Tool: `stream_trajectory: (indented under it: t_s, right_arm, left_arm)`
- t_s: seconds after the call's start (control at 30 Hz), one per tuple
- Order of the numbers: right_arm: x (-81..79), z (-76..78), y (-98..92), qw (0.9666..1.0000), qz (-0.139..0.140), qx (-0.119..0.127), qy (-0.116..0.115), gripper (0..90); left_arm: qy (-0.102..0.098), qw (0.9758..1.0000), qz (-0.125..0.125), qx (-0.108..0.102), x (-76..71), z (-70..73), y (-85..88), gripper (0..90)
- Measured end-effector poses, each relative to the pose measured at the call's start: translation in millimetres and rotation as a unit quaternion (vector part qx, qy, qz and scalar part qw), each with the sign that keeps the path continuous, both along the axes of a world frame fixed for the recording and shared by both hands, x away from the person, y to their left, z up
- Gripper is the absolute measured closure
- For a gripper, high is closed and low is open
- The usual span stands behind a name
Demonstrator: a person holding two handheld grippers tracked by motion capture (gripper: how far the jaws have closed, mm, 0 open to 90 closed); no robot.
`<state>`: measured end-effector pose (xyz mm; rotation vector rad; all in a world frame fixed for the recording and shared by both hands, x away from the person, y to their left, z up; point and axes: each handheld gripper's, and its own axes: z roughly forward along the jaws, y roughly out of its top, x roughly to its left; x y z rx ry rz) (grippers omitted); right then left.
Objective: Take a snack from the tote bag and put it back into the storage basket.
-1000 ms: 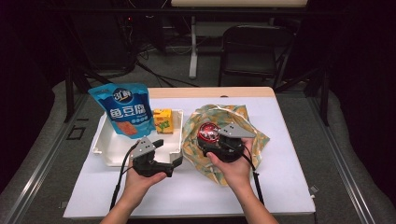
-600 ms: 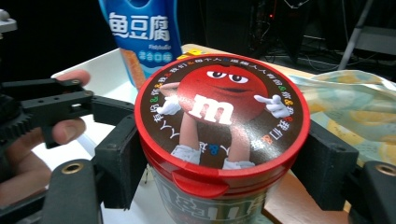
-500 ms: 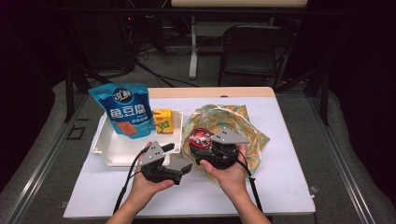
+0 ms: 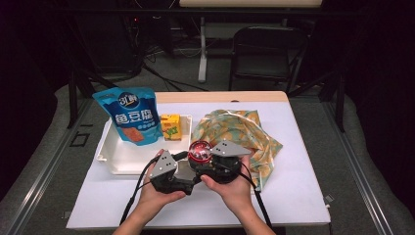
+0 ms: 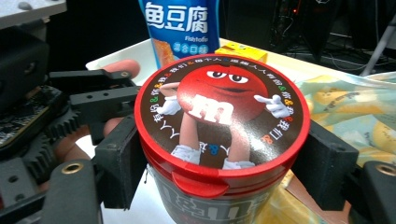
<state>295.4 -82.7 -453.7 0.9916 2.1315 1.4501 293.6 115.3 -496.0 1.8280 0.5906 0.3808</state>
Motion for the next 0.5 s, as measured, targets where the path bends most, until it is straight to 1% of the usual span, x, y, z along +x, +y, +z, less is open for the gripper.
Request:
stream_trajectory:
  t_s: [0.1, 0.3, 0.43, 0.5]
  right_arm:
    - [-1.1, -0.5, 3.0, 1.0, 0.004, 0.002, 0.001, 25.2]
    - [-3.2, -1.1, 6.9, 0.9999, 0.011, 0.001, 0.004, 25.2]
    - [-4.5, -0.8, 8.9, 0.9999, 0.015, -0.006, 0.003, 25.2]
    - [-4.9, -0.8, 9.9, 0.9998, 0.017, -0.004, 0.005, 25.2]
  left_arm:
    - [-0.007, 1.0, -0.002, 0.003, -1.1, 0.3, -0.4, 15.0]
    - [-0.02, 0.9997, 0.007, 0.014, -2.6, -0.2, -1.5, 18.4]
    - [-0.028, 0.9995, 0.013, 0.012, -3.4, 0.6, -0.8, 21.9]
    - [-0.028, 0.9995, 0.009, 0.009, -2.7, 0.8, 0.1, 23.1]
